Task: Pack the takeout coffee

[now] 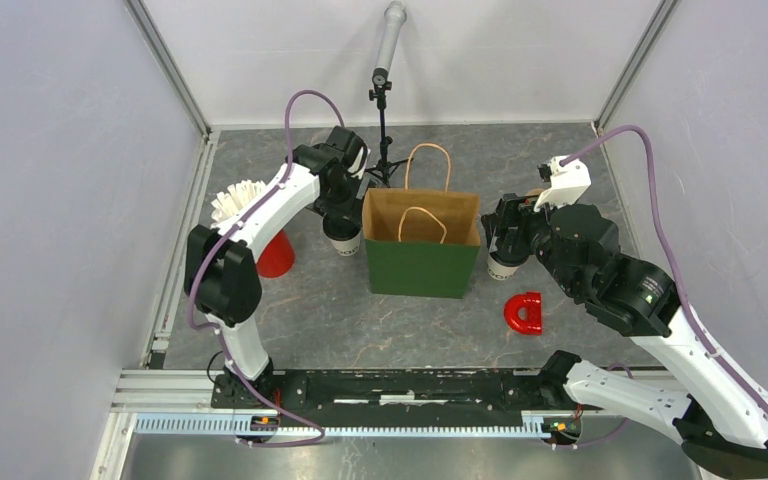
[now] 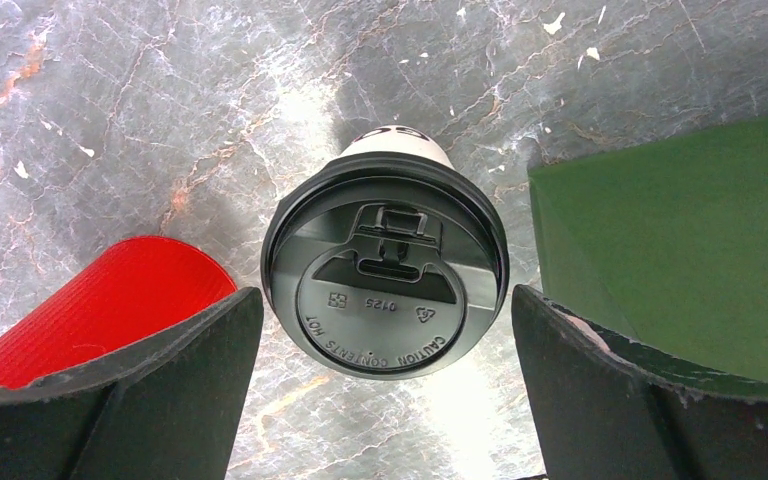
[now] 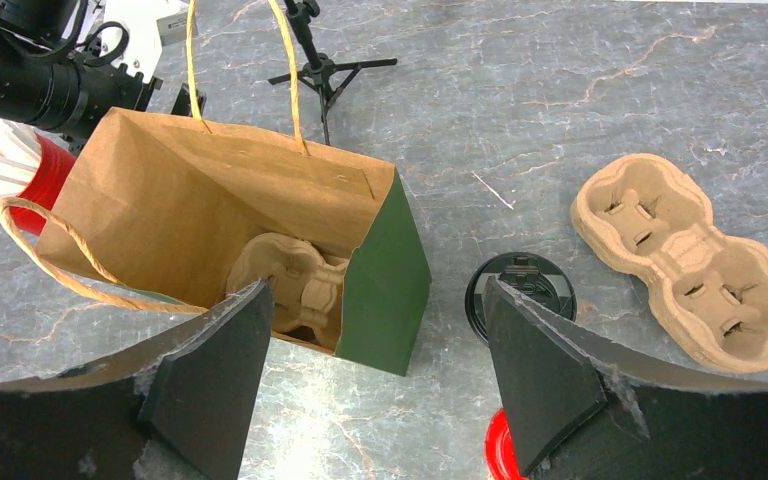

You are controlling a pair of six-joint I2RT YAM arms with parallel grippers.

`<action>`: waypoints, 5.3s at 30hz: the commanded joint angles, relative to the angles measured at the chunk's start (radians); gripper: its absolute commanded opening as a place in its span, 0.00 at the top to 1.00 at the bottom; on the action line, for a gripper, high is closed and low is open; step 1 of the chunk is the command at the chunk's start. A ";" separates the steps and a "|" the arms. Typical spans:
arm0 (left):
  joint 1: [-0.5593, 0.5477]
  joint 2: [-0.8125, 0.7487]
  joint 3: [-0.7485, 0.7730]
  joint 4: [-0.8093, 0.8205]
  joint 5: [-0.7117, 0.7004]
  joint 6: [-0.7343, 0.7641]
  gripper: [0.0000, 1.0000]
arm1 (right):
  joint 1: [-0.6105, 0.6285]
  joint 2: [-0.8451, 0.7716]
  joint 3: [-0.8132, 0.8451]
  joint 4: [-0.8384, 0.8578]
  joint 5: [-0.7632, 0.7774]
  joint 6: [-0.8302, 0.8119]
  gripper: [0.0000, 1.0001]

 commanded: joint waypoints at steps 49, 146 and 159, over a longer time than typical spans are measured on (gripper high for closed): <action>-0.247 -0.299 0.624 -0.328 -0.059 0.014 0.30 | -0.131 0.316 0.070 -0.027 -0.141 0.006 0.62; -0.737 -0.362 0.097 -0.127 -0.212 0.586 0.37 | -0.132 -0.008 -0.309 0.330 -0.337 -0.017 0.90; -0.757 -0.391 0.034 -0.152 -0.151 0.514 0.38 | -0.132 -0.025 -0.238 0.215 -0.382 -0.042 0.62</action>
